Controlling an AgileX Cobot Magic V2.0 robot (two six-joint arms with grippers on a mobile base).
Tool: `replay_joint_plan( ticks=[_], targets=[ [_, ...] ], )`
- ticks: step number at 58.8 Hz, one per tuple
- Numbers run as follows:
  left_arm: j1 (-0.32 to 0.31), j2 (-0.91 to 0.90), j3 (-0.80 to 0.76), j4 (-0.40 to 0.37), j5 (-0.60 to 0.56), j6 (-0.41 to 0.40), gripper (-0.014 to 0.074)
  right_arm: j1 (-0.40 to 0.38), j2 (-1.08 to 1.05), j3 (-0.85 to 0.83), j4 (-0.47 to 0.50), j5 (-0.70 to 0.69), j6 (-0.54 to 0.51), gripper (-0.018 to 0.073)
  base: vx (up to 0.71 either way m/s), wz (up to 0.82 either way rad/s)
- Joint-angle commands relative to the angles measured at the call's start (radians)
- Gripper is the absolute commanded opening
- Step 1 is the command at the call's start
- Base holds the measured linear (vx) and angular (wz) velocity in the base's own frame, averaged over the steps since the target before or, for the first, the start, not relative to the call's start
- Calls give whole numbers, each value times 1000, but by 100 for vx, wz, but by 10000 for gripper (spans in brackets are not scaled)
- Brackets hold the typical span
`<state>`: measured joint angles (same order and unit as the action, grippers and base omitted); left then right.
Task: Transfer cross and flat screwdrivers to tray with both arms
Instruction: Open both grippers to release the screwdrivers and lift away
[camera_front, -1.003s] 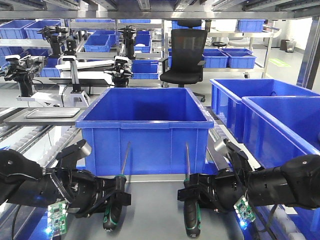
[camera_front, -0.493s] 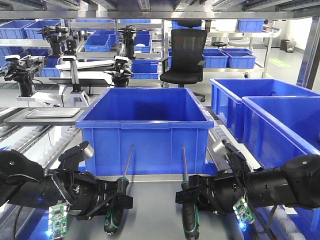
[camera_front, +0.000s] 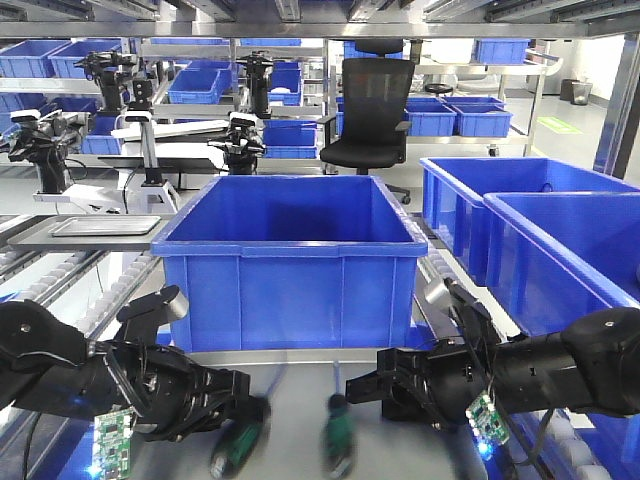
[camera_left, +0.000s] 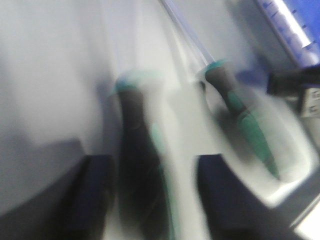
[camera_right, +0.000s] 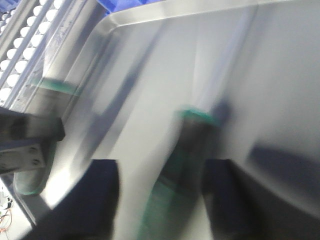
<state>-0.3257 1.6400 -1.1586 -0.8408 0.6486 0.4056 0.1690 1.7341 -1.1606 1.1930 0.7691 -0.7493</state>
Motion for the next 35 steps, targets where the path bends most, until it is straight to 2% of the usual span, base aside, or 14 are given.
replay_joint_plan(
  ticks=[1,13,17,22,26,30,35],
  targets=[
    [-4,-41,-35,-18,-23,0,586,1,-46,-31,46,16,-15,489,0,0],
    [-4,-42,-37,-10,-17,0,584,0,-54,-31,46,44,-18,471,0,0],
    [-4,-49,-37,-8,-2,0,563,-1,-71,-31,37,47,-16,423,0,0],
    [-4,-69,-37,9,21,0,493,-1,-112,-31,22,51,-10,293,0,0],
    [-4,-97,-37,43,45,0,384,-2,-160,-31,-4,59,-10,150,0,0],
    [-4,-136,-37,89,65,1,234,-2,-220,-31,-43,61,-10,-5,0,0],
    [-4,-201,-37,164,67,20,13,-2,-304,-30,-105,62,-8,-13,0,0]
  ],
)
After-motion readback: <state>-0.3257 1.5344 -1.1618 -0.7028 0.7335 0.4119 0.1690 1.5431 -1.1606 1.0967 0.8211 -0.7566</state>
